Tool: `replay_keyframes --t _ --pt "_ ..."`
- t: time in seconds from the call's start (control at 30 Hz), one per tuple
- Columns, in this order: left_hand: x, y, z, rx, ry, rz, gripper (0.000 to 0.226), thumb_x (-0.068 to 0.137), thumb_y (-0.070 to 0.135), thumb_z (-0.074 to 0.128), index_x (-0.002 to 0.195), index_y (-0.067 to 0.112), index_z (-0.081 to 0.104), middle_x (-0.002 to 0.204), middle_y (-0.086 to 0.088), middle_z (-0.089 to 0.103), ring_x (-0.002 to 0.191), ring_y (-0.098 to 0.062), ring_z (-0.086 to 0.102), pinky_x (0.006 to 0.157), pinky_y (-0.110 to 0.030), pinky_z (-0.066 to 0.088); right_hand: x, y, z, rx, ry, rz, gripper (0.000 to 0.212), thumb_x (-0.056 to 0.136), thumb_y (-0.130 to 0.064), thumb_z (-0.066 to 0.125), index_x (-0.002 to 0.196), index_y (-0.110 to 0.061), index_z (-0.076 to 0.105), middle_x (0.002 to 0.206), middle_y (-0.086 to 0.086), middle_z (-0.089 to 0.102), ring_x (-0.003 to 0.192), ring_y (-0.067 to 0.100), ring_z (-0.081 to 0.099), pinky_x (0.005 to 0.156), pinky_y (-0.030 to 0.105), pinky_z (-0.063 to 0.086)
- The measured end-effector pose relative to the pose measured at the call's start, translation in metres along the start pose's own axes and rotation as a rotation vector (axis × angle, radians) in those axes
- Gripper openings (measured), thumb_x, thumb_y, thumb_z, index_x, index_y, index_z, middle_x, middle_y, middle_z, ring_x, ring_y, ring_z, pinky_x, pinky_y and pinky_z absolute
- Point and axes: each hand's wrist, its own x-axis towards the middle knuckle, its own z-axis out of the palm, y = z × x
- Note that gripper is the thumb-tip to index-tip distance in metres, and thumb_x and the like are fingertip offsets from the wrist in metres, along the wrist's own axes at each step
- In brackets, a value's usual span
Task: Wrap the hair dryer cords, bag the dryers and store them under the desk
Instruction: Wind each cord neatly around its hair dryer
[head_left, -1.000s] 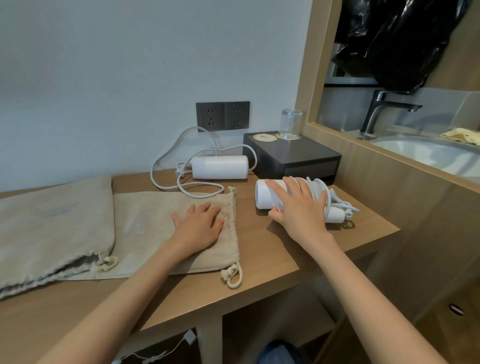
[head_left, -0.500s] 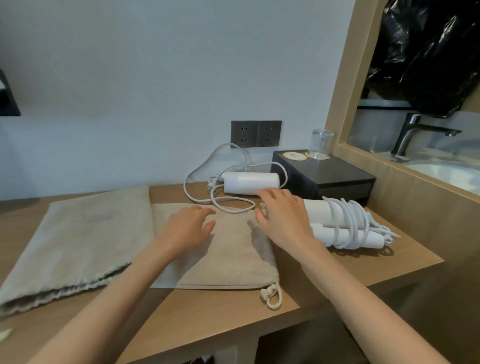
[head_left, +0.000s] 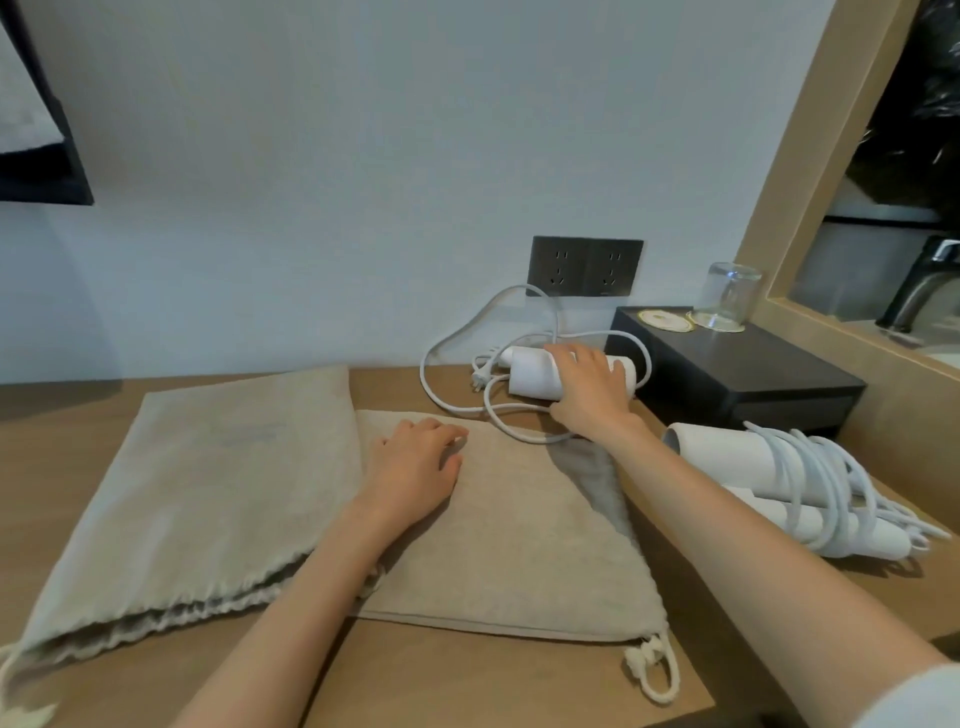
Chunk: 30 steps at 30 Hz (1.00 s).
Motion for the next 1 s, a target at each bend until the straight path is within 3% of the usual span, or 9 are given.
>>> replay_keyframes --t 0.2,0.4,0.6,0.73,0.87,0.93,1.0 --pt "0.004 0.000 0.006 0.010 0.065 0.021 0.037 0.097 0.031 0.040 0.133 0.030 0.049 0.130 0.007 0.054 0.115 -0.018 0.047 0.092 -0.037 0.042 0.035 0.010 0.016 -0.095 -0.068 -0.013 0.077 0.075 -0.027 0.071 0.140 -0.027 0.031 0.138 0.007 0.043 0.129 0.032 0.037 0.111 0.062 0.011" --pt "0.004 -0.001 0.004 -0.033 0.099 0.029 0.037 0.097 0.030 0.041 0.133 0.029 0.049 0.123 0.007 0.059 0.111 -0.016 0.051 0.090 -0.035 0.045 0.042 0.013 0.007 -0.159 -0.063 -0.111 0.078 0.066 -0.044 0.078 0.131 -0.021 0.042 0.125 0.005 0.054 0.113 0.025 0.050 0.096 0.042 0.040" --pt "0.002 0.010 -0.012 -0.240 0.188 0.011 0.039 0.096 0.026 0.048 0.134 0.028 0.049 0.123 0.005 0.060 0.110 -0.015 0.056 0.085 -0.027 0.043 0.017 0.002 -0.008 -0.077 -0.010 -0.190 0.077 0.067 -0.047 0.076 0.132 -0.023 0.042 0.122 0.006 0.057 0.109 0.023 0.054 0.090 0.042 0.049" --pt "0.004 0.011 -0.020 -0.418 0.347 0.018 0.042 0.094 0.024 0.052 0.136 0.023 0.047 0.126 0.003 0.058 0.113 -0.017 0.055 0.092 -0.029 0.044 0.002 -0.017 -0.044 0.056 0.023 -0.245 0.070 0.070 -0.049 0.075 0.128 -0.020 0.047 0.117 0.002 0.058 0.102 0.020 0.056 0.079 0.030 0.048" --pt "0.006 0.009 -0.026 -0.499 0.384 0.032 0.046 0.096 0.029 0.049 0.141 0.029 0.039 0.141 0.002 0.043 0.128 -0.015 0.039 0.101 -0.023 0.029 -0.005 -0.040 -0.090 0.193 -0.131 -0.218 0.048 0.075 -0.048 0.071 0.098 -0.006 0.062 0.093 0.008 0.066 0.078 0.020 0.060 0.063 0.032 0.045" --pt "0.005 0.007 -0.027 -0.500 0.354 0.035 0.046 0.096 0.032 0.048 0.141 0.030 0.038 0.144 0.002 0.038 0.131 -0.018 0.034 0.104 -0.024 0.024 -0.008 -0.048 -0.102 0.371 -0.258 -0.142 0.046 0.081 -0.045 0.066 0.092 0.000 0.065 0.085 0.010 0.066 0.070 0.020 0.061 0.062 0.030 0.045" --pt "0.003 0.005 -0.028 -0.507 0.329 0.027 0.046 0.095 0.038 0.047 0.140 0.027 0.041 0.143 0.001 0.039 0.131 -0.021 0.035 0.107 -0.028 0.025 -0.013 -0.053 -0.107 0.517 -0.372 -0.030 0.048 0.083 -0.049 0.061 0.096 -0.002 0.064 0.088 0.009 0.068 0.075 0.024 0.065 0.069 0.031 0.048"
